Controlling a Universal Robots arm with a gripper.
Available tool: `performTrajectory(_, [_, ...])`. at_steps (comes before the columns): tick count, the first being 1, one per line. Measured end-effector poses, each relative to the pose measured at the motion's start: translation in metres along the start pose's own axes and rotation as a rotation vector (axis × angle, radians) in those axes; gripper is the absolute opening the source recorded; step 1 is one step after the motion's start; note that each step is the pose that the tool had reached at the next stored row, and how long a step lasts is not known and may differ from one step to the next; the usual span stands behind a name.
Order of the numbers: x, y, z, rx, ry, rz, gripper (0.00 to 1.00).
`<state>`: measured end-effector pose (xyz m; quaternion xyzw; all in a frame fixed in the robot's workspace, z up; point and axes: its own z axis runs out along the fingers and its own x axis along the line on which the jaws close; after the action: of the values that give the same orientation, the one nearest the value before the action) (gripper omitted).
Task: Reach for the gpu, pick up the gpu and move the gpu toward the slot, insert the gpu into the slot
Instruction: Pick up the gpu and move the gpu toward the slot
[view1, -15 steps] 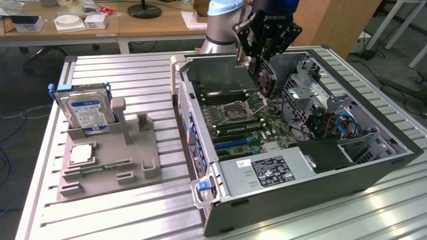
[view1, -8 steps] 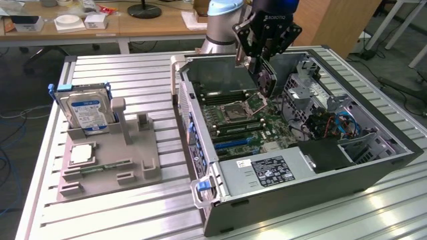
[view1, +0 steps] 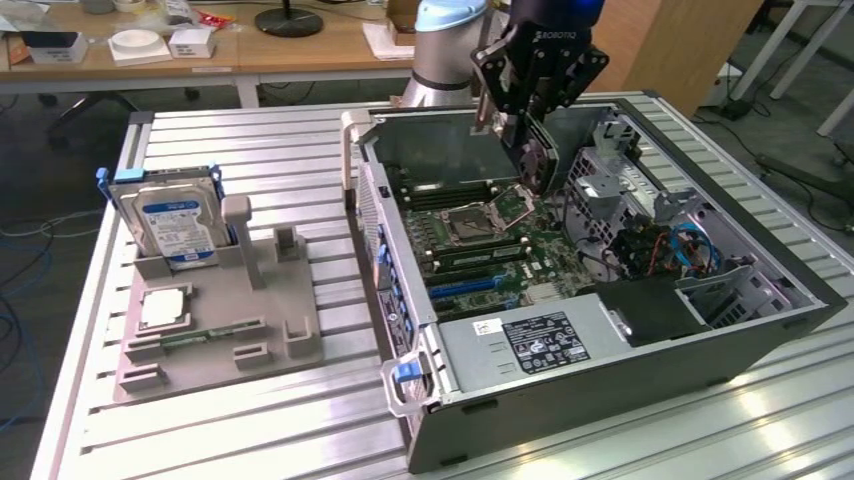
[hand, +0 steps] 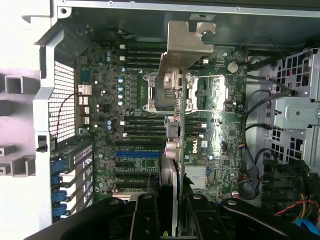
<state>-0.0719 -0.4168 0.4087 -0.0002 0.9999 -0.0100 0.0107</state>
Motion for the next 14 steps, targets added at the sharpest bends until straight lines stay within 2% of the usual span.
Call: performTrajectory(14, [-0.017, 0.0000, 0.0013, 0.0001, 0.0000, 0.000, 0.27])
